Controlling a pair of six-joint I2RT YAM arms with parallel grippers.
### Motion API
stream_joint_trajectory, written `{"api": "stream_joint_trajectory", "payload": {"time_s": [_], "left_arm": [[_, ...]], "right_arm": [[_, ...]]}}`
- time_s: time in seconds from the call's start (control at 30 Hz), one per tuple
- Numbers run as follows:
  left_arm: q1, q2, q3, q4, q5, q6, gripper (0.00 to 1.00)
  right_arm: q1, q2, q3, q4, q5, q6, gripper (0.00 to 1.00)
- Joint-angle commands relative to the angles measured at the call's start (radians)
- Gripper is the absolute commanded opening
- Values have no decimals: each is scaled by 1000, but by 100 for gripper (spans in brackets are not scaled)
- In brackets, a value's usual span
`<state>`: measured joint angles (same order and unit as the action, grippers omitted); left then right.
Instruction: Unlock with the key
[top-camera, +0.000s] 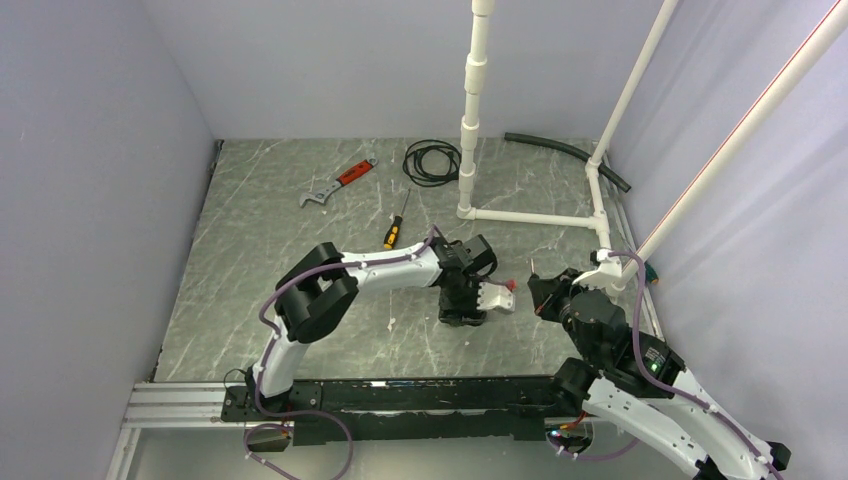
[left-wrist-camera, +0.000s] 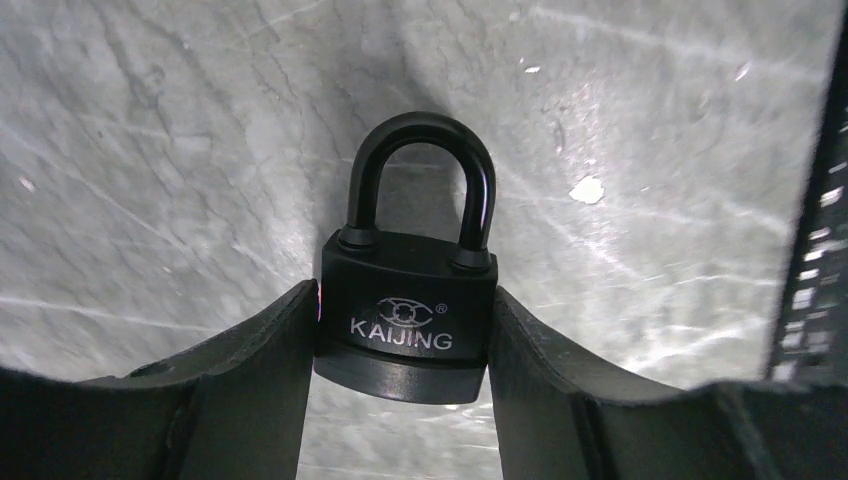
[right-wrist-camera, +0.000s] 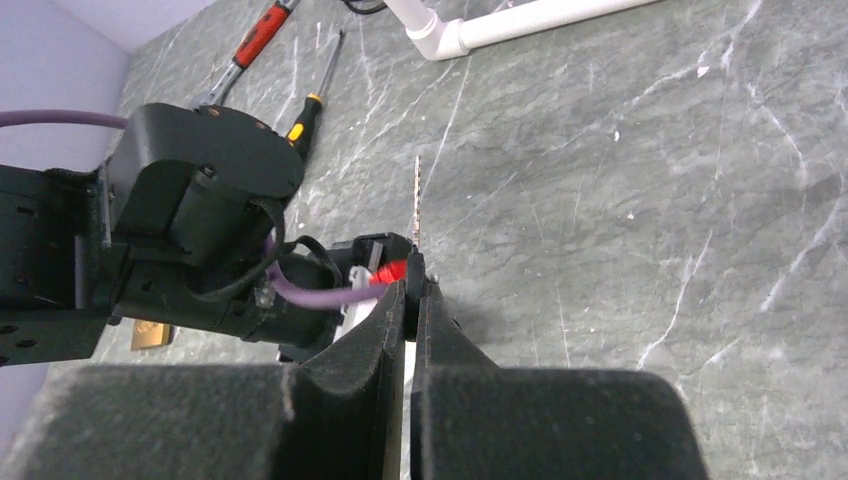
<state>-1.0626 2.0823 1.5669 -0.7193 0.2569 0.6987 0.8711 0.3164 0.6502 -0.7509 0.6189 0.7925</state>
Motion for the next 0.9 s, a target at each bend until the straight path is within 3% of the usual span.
{"api": "stream_joint_trajectory", "payload": {"time_s": [0.0, 0.07, 0.23, 0.37, 0.47, 0.63, 0.87], "left_arm": [[23, -146, 53, 17, 111, -415, 0], [39, -170, 67, 3, 121, -543, 0], [153, -223, 66, -29, 293, -769, 0], [303, -255, 43, -31, 436, -939, 0], [427, -288, -40, 67, 555, -1072, 0], [523, -321, -118, 156, 624, -1156, 0], [564, -330, -137, 212, 751, -1256, 0]], "right_arm": [[2, 12, 13, 44, 0, -10, 0], [2, 27, 18, 47, 4, -1, 0], [2, 93, 37, 97, 3, -13, 0], [1, 179, 97, 112, 26, -9, 0], [1, 232, 119, 165, 0, -13, 0], [1, 328, 124, 273, -102, -32, 0], [2, 433, 110, 415, -232, -67, 0]]}}
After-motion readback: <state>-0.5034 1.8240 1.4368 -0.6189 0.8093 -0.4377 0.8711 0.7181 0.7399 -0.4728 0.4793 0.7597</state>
